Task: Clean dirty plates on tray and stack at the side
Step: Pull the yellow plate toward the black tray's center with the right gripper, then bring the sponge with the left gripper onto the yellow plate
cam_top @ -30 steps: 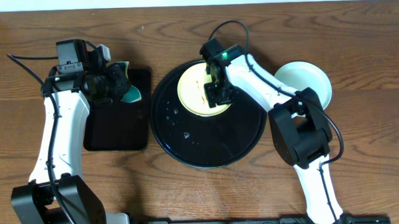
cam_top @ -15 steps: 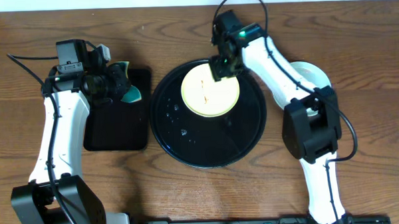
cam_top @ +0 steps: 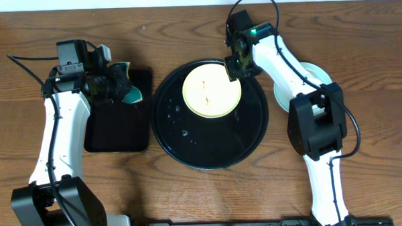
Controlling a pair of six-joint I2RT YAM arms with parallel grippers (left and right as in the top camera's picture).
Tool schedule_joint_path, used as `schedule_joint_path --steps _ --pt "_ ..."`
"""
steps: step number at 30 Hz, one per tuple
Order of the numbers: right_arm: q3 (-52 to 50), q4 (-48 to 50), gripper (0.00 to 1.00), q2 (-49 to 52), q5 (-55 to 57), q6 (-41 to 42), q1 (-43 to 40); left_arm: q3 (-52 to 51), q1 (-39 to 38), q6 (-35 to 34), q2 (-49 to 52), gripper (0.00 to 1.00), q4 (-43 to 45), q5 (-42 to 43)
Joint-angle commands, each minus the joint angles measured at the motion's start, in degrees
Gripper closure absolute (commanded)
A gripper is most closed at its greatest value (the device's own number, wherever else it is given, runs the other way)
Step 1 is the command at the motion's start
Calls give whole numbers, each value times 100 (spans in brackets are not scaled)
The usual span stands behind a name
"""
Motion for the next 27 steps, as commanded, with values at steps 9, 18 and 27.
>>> schedule_joint_path --steps 9,18,27 --pt "-48 -365 66 474 -273 662 48 -24 -380 11 33 92 4 -525" --pt "-48 -581 99 476 -667 772 334 -24 -1178 -188 35 92 -190 -1672" --pt "-50 -914 99 476 -590 728 922 -24 -1453 -208 260 92 -269 -1676"
